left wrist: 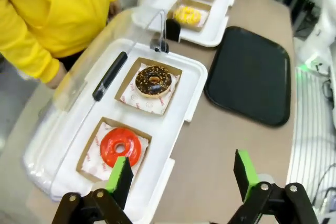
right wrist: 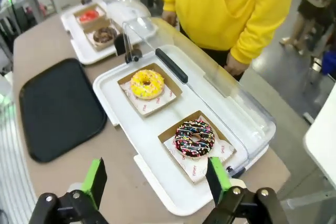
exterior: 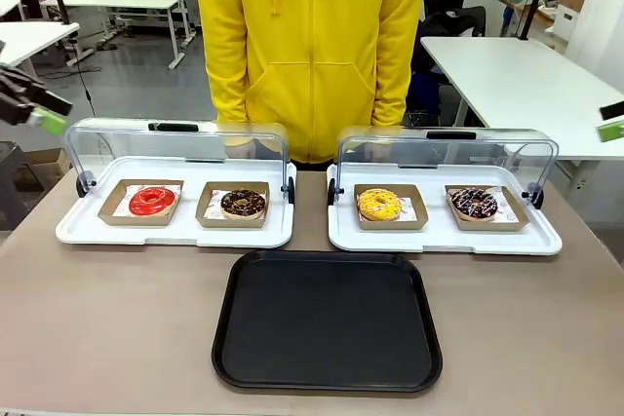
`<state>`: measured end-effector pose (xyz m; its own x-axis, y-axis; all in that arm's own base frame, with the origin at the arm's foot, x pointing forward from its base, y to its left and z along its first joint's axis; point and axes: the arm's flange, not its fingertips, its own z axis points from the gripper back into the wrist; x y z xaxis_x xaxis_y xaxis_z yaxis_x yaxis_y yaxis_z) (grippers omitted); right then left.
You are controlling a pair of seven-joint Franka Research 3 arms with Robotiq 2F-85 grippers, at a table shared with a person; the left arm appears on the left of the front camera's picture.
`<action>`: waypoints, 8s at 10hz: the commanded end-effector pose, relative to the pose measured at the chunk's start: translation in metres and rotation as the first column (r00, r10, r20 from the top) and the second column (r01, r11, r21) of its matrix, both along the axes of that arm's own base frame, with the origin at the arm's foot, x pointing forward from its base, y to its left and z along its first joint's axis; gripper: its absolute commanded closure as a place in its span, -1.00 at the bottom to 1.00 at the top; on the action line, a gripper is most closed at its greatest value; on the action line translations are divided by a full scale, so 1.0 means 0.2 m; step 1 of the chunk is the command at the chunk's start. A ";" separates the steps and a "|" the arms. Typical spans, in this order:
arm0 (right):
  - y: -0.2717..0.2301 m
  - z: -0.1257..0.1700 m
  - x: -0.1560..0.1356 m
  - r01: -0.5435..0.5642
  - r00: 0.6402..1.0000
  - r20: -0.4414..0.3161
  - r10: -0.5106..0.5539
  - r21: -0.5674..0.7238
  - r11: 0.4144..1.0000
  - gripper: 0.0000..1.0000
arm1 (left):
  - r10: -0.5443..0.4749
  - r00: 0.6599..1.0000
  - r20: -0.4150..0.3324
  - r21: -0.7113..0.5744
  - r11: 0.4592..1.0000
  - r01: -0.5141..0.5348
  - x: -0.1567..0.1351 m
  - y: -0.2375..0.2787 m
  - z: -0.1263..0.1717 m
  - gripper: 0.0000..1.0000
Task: Move the first donut from the left to the tray.
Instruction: Pick up the Paper togo box containing the Donut indicated by the person and place it on the Handle tray.
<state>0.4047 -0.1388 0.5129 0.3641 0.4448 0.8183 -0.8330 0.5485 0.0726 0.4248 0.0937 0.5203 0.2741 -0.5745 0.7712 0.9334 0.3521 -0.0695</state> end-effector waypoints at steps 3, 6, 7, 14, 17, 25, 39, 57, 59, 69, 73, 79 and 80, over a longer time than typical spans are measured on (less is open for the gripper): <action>-0.13 -0.09 0.02 -0.029 0.999 0.019 0.026 0.145 0.989 -1.00 | -0.113 0.989 0.097 -0.217 0.967 0.132 0.06 0.37 -0.15 -1.00; -0.13 -0.09 0.03 -0.030 0.999 0.033 0.025 0.160 0.987 -1.00 | -0.088 0.987 0.134 -0.254 0.960 0.120 0.06 0.41 -0.19 -1.00; -0.13 -0.08 0.02 -0.020 0.999 0.031 0.015 0.166 0.986 -1.00 | -0.089 0.987 0.135 -0.246 0.962 0.120 0.08 0.41 -0.19 -1.00; -0.11 -0.11 0.02 -0.012 1.000 -0.005 0.013 0.155 0.988 -1.00 | -0.083 0.990 0.114 -0.251 0.962 0.109 0.06 0.42 -0.23 -1.00; -0.11 -0.11 0.02 -0.012 1.000 -0.005 0.013 0.155 0.988 -1.00 | -0.083 0.990 0.114 -0.251 0.962 0.109 0.06 0.42 -0.23 -1.00; -0.11 -0.11 0.02 -0.012 1.000 -0.005 0.013 0.155 0.988 -1.00 | -0.083 0.990 0.114 -0.251 0.962 0.109 0.06 0.42 -0.23 -1.00; -0.11 -0.11 0.02 -0.012 1.000 -0.005 0.013 0.155 0.988 -1.00 | -0.083 0.990 0.114 -0.251 0.962 0.109 0.06 0.42 -0.23 -1.00; -0.11 -0.11 0.02 -0.012 1.000 -0.005 0.013 0.155 0.988 -1.00 | -0.083 0.990 0.114 -0.251 0.962 0.109 0.06 0.42 -0.23 -1.00; -0.11 -0.11 0.02 -0.012 1.000 -0.005 0.013 0.155 0.988 -1.00 | -0.083 0.990 0.114 -0.251 0.962 0.109 0.06 0.42 -0.23 -1.00; -0.11 -0.11 0.02 -0.012 1.000 -0.005 0.013 0.155 0.988 -1.00 | -0.083 0.990 0.114 -0.251 0.962 0.109 0.06 0.42 -0.23 -1.00; -0.11 -0.11 0.02 -0.012 1.000 -0.005 0.013 0.155 0.988 -1.00 | -0.083 0.990 0.114 -0.251 0.962 0.109 0.06 0.42 -0.23 -1.00; -0.11 -0.11 0.02 -0.012 1.000 -0.005 0.013 0.155 0.988 -1.00 | -0.083 0.990 0.114 -0.251 0.962 0.109 0.06 0.42 -0.23 -1.00; -0.11 -0.11 0.02 -0.012 1.000 -0.005 0.013 0.155 0.988 -1.00 | -0.083 0.990 0.114 -0.251 0.962 0.109 0.06 0.42 -0.23 -1.00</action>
<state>0.4071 -0.1621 0.4909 0.3848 0.3271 0.8631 -0.8326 0.5266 0.1716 0.4373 0.1790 0.4753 0.1468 -0.3859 0.9108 0.9668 0.2509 -0.0495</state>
